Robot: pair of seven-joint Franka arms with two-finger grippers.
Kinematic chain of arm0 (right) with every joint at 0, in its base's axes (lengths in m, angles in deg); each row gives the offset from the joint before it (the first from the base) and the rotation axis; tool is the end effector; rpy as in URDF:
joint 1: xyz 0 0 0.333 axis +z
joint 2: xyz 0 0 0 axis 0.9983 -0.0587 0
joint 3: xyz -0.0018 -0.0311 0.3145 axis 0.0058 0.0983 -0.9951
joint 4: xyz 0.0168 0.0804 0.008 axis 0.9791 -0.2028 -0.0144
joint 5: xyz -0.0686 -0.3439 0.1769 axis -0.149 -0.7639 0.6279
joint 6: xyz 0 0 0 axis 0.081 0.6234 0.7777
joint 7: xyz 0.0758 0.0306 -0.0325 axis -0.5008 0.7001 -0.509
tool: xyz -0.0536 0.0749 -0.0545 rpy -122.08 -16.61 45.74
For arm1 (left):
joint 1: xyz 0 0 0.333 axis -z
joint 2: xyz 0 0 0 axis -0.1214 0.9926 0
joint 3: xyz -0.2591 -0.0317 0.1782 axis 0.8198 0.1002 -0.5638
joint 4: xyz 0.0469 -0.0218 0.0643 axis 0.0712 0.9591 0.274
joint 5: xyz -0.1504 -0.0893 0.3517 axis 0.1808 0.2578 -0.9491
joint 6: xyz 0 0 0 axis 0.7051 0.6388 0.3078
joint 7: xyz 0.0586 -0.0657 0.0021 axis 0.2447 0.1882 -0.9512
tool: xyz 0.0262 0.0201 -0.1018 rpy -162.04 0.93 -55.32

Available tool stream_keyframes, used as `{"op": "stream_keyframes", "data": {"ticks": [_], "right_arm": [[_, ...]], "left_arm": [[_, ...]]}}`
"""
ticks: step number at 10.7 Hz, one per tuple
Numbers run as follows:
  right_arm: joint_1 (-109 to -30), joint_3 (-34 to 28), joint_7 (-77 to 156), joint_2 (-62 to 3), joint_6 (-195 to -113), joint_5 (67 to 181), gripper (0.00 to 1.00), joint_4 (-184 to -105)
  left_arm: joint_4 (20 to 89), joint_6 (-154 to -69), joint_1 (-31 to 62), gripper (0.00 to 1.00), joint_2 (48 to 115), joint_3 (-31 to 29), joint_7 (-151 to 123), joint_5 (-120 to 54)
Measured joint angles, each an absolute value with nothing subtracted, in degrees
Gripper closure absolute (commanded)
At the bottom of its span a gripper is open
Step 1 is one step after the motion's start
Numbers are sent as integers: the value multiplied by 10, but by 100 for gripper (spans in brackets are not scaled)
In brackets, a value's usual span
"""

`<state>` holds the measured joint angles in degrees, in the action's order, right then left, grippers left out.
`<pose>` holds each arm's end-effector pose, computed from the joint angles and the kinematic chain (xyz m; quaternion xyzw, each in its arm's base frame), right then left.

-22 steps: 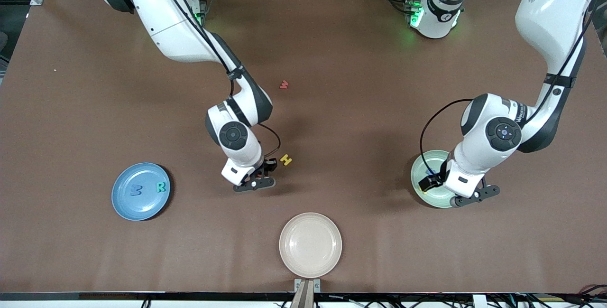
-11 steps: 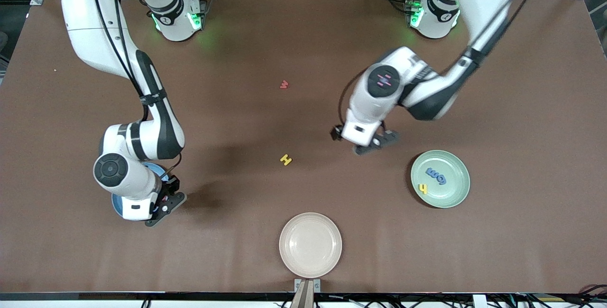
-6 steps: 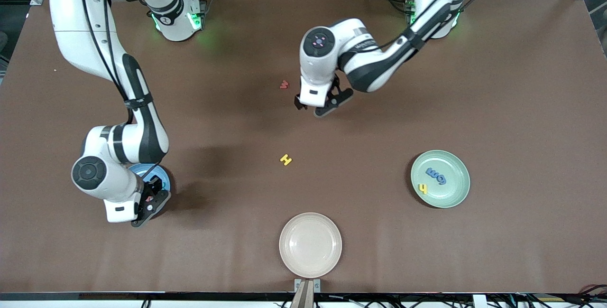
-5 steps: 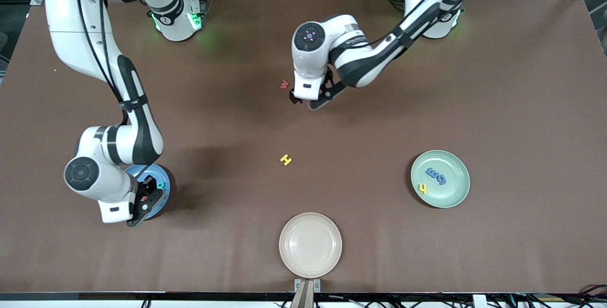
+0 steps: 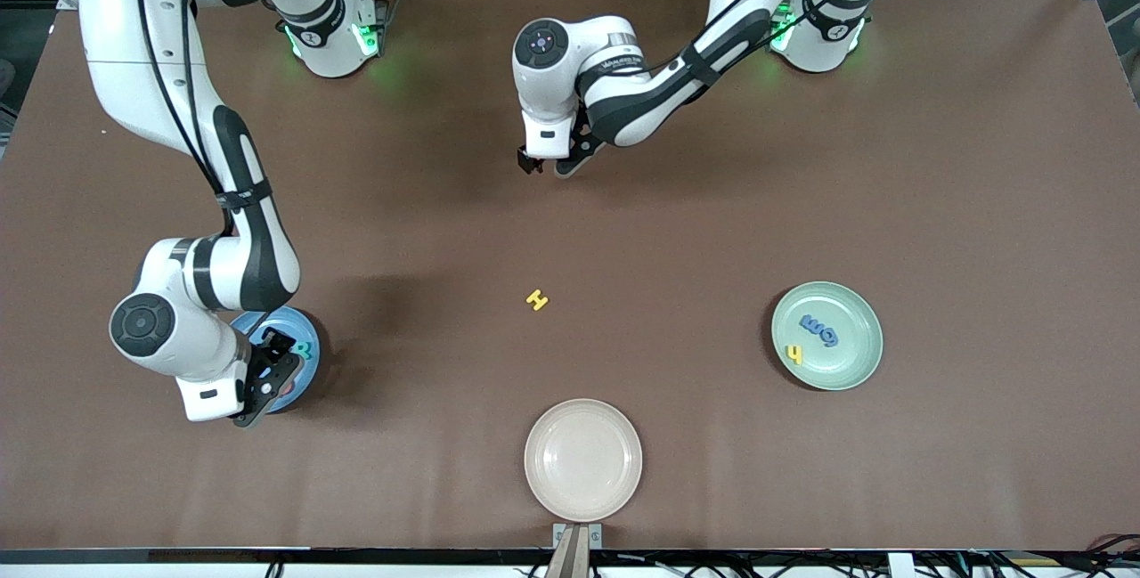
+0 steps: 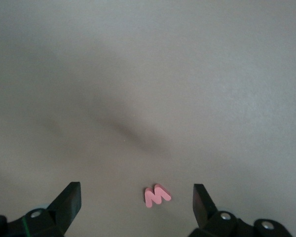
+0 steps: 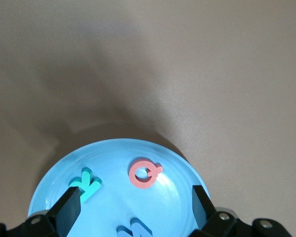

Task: Sort uppercase to blue plate, lowercase to green plate
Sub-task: 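Lower the open left gripper over the pink foam letter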

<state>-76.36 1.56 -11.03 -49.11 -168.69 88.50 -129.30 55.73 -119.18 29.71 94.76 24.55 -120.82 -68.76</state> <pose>0.7260 0.0282 0.2421 0.8739 0.4831 0.0040 0.0542 0.3185 -0.5711 0.2619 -0.9491 -0.3121 0.0383 0.0174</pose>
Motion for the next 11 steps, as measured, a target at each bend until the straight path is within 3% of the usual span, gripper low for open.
{"op": "stream_keyframes", "data": {"ticks": [6,9,11], "right_arm": [[-759,12,-104,-492,-1687,888,0,-1294],[-757,12,-89,-492,-1687,889,0,-1295],[-757,12,-87,-492,-1687,889,0,-1297]], "left_arm": [[557,-1215,328,0,979,243,-714,-703],[557,-1269,336,0,1002,219,-585,-717],[556,-1287,348,6,1019,207,-566,-719]]}}
